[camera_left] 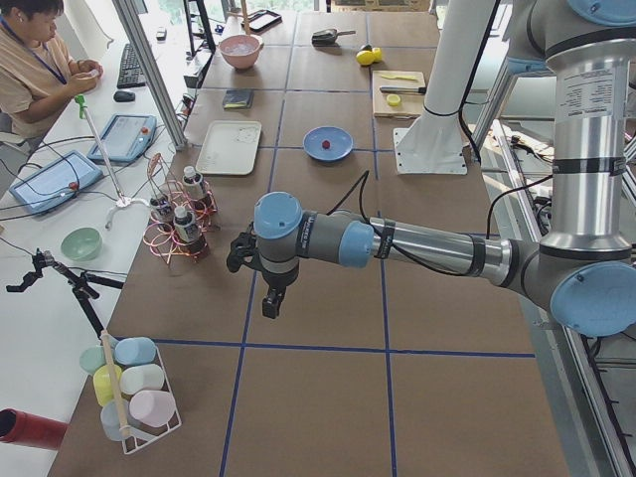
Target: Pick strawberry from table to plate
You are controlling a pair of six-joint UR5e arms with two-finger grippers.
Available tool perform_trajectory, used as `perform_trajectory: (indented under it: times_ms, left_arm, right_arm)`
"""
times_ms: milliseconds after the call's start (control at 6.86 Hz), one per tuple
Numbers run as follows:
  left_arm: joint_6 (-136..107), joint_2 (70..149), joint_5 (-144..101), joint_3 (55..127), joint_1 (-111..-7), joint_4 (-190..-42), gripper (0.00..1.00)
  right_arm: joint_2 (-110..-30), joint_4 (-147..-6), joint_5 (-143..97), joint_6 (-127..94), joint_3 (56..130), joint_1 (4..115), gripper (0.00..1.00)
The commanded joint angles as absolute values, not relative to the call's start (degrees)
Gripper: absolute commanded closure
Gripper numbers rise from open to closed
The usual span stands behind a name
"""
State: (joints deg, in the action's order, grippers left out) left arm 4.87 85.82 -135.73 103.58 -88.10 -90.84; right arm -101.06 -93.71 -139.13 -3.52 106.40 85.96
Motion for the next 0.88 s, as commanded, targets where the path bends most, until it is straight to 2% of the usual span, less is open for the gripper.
perform_trajectory:
  times_ms: [0, 729]
  left_arm:
    - [4.9, 86.6, -135.5, 104.8, -90.0, -90.4, 0.00]
    - [4.9, 85.7, -135.3, 106.0, -91.3, -90.4, 0.00]
  right_arm:
    - [-101.3, -93.7, -139.2, -3.4, 106.3, 86.0, 0.00]
    - [-101.4, -93.8, -139.3, -3.5, 106.1, 86.0, 0.00]
